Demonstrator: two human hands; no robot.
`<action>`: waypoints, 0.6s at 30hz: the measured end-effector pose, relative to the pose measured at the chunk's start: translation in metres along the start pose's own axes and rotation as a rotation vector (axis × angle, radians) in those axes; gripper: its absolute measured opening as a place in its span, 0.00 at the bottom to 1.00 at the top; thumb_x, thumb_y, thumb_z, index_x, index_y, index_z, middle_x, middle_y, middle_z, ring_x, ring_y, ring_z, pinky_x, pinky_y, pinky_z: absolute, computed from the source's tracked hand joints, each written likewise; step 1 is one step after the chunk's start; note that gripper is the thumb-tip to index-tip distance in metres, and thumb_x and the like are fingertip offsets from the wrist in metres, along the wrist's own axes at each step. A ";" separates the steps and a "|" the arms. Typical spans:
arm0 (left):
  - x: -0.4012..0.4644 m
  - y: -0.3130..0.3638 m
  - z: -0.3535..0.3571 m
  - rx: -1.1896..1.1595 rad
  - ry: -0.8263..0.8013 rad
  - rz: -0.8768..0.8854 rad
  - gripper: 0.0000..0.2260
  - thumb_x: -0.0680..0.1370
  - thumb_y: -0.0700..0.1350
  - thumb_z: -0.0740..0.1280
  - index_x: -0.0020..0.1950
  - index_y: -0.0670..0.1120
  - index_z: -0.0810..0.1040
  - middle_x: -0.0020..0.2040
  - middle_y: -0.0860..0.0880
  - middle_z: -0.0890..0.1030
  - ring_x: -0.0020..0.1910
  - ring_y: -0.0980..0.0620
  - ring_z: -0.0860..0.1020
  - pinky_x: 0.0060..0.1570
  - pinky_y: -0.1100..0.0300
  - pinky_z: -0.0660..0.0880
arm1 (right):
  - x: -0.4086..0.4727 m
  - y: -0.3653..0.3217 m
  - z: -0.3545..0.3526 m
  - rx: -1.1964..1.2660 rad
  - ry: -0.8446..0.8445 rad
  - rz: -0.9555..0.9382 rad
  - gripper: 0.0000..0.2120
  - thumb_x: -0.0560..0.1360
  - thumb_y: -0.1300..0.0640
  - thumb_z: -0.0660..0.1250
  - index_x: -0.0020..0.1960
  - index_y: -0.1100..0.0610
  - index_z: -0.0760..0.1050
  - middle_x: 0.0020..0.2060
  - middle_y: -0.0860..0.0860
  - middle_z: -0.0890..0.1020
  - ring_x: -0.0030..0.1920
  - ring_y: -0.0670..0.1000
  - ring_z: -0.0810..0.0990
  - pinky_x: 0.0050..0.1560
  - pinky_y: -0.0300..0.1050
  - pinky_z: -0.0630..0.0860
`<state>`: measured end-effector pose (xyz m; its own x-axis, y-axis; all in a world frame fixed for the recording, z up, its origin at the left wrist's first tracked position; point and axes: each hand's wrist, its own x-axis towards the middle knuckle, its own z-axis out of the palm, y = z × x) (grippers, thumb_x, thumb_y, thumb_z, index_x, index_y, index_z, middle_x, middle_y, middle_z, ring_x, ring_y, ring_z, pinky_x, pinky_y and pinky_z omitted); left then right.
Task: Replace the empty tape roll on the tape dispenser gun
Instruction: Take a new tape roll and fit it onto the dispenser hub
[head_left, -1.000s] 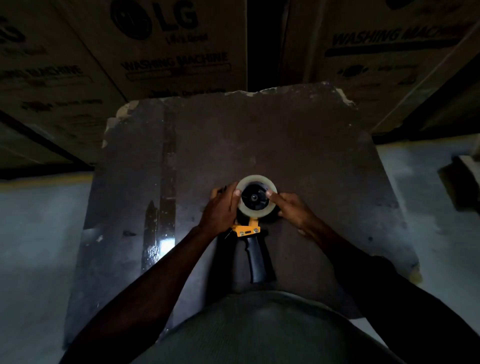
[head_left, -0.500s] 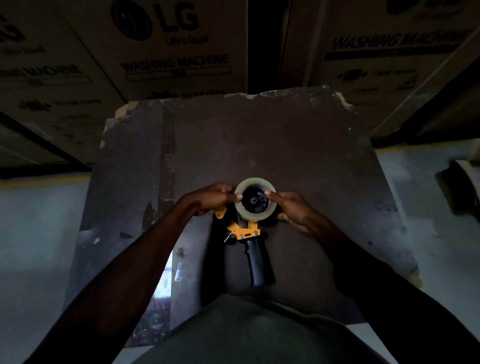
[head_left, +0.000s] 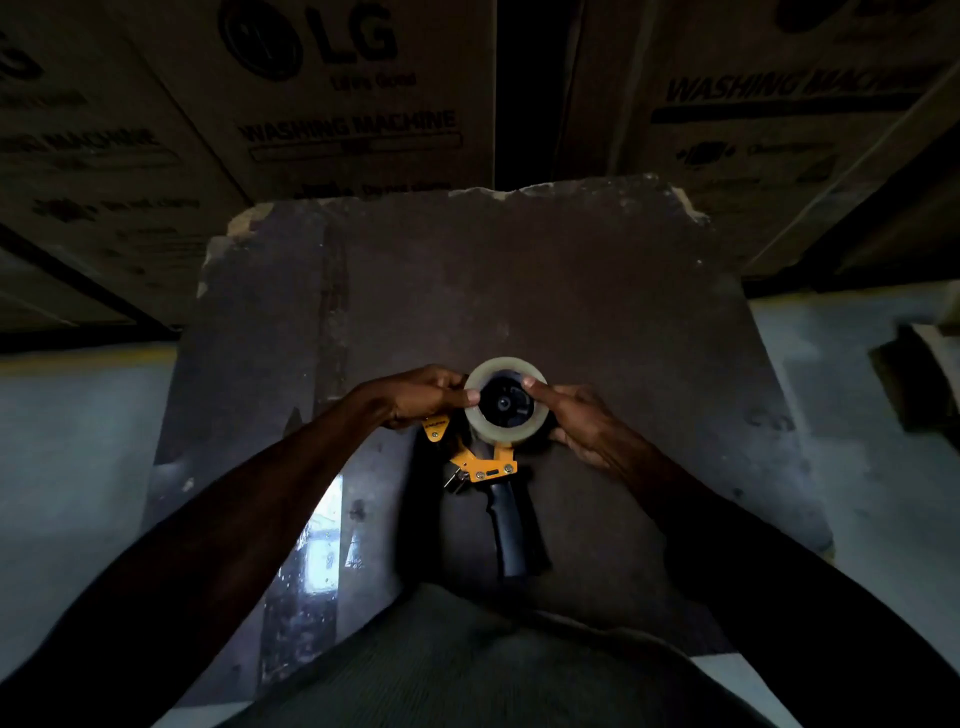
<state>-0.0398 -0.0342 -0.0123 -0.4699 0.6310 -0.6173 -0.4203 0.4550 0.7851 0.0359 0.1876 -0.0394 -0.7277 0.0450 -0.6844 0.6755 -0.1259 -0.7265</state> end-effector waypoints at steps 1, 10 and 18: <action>0.001 -0.002 -0.001 0.005 0.009 -0.002 0.13 0.76 0.50 0.69 0.55 0.43 0.80 0.46 0.46 0.84 0.43 0.49 0.82 0.40 0.59 0.76 | 0.001 0.002 0.000 -0.002 0.005 -0.010 0.33 0.67 0.39 0.75 0.56 0.68 0.79 0.56 0.65 0.83 0.56 0.60 0.84 0.63 0.66 0.75; 0.007 -0.006 -0.006 -0.119 0.031 -0.009 0.09 0.80 0.42 0.64 0.54 0.38 0.79 0.35 0.46 0.84 0.28 0.54 0.80 0.28 0.64 0.75 | 0.007 0.005 0.000 0.026 -0.020 -0.037 0.18 0.76 0.44 0.69 0.57 0.57 0.80 0.56 0.57 0.85 0.54 0.52 0.84 0.49 0.48 0.80; 0.009 -0.012 -0.005 -0.145 0.049 0.006 0.07 0.79 0.43 0.65 0.48 0.44 0.83 0.40 0.43 0.84 0.34 0.50 0.81 0.33 0.61 0.78 | 0.009 0.006 0.003 0.012 -0.022 -0.011 0.30 0.64 0.33 0.71 0.57 0.52 0.81 0.55 0.53 0.86 0.61 0.55 0.82 0.67 0.63 0.73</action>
<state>-0.0431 -0.0367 -0.0273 -0.5087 0.6006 -0.6168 -0.5235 0.3530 0.7755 0.0335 0.1847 -0.0498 -0.7373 0.0245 -0.6751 0.6665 -0.1372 -0.7328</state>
